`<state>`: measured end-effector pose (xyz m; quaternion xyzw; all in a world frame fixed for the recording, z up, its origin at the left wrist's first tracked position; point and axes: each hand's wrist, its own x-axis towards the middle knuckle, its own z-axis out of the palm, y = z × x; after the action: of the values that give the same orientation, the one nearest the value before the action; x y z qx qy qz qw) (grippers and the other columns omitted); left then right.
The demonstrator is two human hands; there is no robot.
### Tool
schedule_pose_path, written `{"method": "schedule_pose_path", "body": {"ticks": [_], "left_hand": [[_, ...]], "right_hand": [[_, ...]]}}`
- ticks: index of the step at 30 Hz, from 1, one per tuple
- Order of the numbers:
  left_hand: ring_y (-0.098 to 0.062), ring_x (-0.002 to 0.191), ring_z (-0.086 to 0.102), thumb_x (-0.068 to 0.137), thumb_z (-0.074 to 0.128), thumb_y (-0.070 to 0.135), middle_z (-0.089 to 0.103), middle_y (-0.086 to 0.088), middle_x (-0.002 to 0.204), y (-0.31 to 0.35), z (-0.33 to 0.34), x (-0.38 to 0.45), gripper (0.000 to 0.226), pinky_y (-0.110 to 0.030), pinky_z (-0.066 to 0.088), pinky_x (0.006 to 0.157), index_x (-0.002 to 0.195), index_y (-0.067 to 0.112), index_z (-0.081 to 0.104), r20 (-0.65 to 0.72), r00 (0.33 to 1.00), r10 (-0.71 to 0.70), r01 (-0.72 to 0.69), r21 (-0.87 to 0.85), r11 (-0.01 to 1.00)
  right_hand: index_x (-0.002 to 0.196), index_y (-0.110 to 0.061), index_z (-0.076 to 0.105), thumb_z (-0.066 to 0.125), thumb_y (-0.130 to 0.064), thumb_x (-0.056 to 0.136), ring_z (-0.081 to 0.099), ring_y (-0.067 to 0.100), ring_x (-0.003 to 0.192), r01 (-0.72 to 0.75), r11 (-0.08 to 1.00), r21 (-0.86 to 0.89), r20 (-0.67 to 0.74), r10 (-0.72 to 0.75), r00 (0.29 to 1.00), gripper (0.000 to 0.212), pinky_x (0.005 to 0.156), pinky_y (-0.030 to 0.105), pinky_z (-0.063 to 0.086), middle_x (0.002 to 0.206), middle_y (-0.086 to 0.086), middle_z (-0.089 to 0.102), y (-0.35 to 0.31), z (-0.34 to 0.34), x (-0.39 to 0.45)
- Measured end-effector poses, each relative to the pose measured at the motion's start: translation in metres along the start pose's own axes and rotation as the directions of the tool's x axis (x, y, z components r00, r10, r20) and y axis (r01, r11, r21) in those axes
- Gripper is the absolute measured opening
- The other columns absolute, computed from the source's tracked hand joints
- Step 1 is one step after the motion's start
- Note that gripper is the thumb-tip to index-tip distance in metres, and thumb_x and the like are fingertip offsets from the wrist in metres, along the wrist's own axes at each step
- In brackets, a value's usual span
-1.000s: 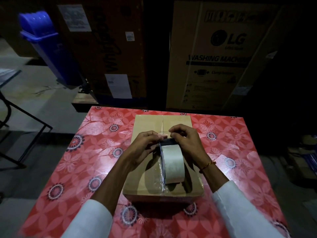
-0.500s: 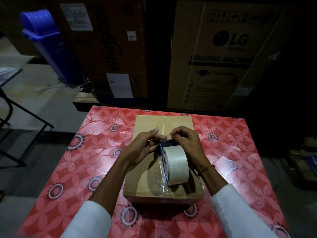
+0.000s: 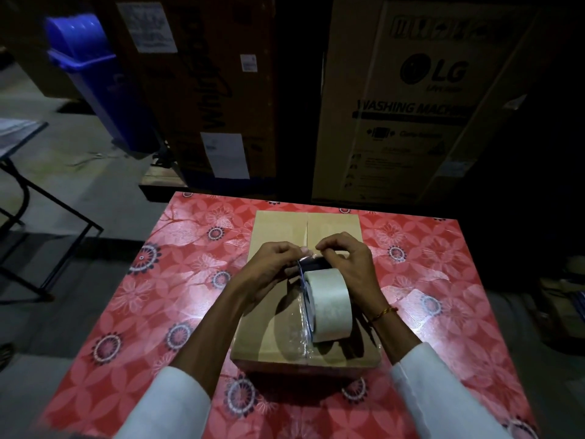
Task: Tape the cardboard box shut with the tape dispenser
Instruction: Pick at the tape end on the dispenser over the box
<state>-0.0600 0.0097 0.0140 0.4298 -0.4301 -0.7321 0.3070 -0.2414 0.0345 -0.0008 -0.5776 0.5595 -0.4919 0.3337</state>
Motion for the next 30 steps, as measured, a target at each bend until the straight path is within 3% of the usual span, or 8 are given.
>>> {"method": "schedule_pose_path", "body": {"ticks": [4,7,10,12,19,23,26,30], "left_hand": [[-0.017,0.082,0.072,0.09,0.068,0.014,0.072,-0.012,0.09,0.001,0.0,0.002,0.037,-0.029,0.056,0.082,0.11,-0.017,0.06,-0.019,1.0,-0.002,0.001,-0.013,1.0],[-0.012,0.075,0.071,0.092,0.066,0.014,0.072,-0.01,0.087,0.001,0.001,0.0,0.029,-0.025,0.056,0.078,0.104,-0.012,0.065,-0.026,1.0,-0.008,0.007,-0.018,1.0],[-0.027,0.098,0.072,0.087,0.072,0.018,0.071,-0.022,0.104,-0.001,0.0,0.001,0.039,-0.036,0.055,0.093,0.108,-0.014,0.063,-0.04,0.999,-0.006,0.005,-0.011,1.0],[-0.03,0.103,0.07,0.084,0.075,0.019,0.07,-0.023,0.108,-0.002,-0.001,0.002,0.046,-0.038,0.053,0.097,0.111,-0.015,0.06,-0.042,0.999,-0.011,0.011,-0.007,1.0],[-0.025,0.095,0.072,0.083,0.076,0.02,0.073,-0.015,0.099,-0.005,0.0,0.007,0.029,-0.039,0.055,0.095,0.098,-0.003,0.068,-0.082,0.997,-0.004,0.005,0.014,1.0],[-0.017,0.082,0.074,0.085,0.074,0.02,0.073,-0.012,0.091,-0.004,0.002,0.007,0.042,-0.029,0.057,0.078,0.107,-0.015,0.062,-0.1,0.995,0.001,0.0,0.01,1.0],[-0.02,0.086,0.073,0.086,0.073,0.019,0.073,-0.014,0.093,-0.005,0.002,0.009,0.042,-0.028,0.055,0.077,0.107,-0.016,0.062,-0.113,0.994,-0.006,0.009,0.026,1.0],[-0.014,0.076,0.073,0.087,0.073,0.016,0.072,-0.01,0.086,-0.006,0.003,0.011,0.037,-0.023,0.054,0.067,0.105,-0.015,0.063,-0.137,0.99,-0.015,0.021,0.039,0.999]], "right_hand": [[0.089,-0.004,0.073,0.059,0.007,0.092,0.067,0.022,0.093,-0.02,1.0,-0.008,0.002,0.02,1.0,0.018,0.078,0.035,0.059,0.093,0.001,0.068,0.0,0.0,-0.001],[0.09,-0.004,0.073,0.058,0.006,0.093,0.067,0.02,0.094,-0.024,1.0,-0.008,0.001,0.024,1.0,0.018,0.081,0.036,0.059,0.094,0.002,0.07,0.0,0.001,0.0],[0.09,-0.004,0.073,0.058,0.004,0.093,0.068,0.017,0.094,-0.049,0.999,0.004,0.001,0.049,0.999,0.018,0.083,0.035,0.058,0.094,0.002,0.071,0.0,0.001,0.001],[0.09,-0.005,0.073,0.058,0.004,0.093,0.068,0.016,0.093,-0.053,0.998,0.013,0.001,0.053,0.999,0.017,0.083,0.034,0.058,0.093,0.001,0.072,0.0,0.001,0.001],[0.091,-0.003,0.073,0.059,0.005,0.093,0.068,0.02,0.095,-0.049,0.999,0.012,-0.001,0.049,0.999,0.017,0.081,0.031,0.057,0.095,0.004,0.071,0.0,0.002,0.0],[0.09,-0.004,0.073,0.058,0.007,0.093,0.067,0.021,0.094,-0.04,0.999,0.007,0.009,0.04,0.999,0.019,0.081,0.033,0.058,0.094,0.002,0.069,0.001,0.001,-0.001],[0.09,-0.002,0.072,0.057,0.007,0.093,0.068,0.024,0.094,-0.041,0.999,0.009,-0.001,0.041,0.999,0.018,0.082,0.038,0.059,0.094,0.005,0.069,0.003,0.002,-0.002],[0.089,-0.003,0.073,0.058,0.005,0.092,0.067,0.024,0.093,-0.045,0.999,0.0,-0.016,0.045,0.999,0.018,0.082,0.041,0.059,0.093,0.006,0.069,0.004,0.004,-0.001]]}}
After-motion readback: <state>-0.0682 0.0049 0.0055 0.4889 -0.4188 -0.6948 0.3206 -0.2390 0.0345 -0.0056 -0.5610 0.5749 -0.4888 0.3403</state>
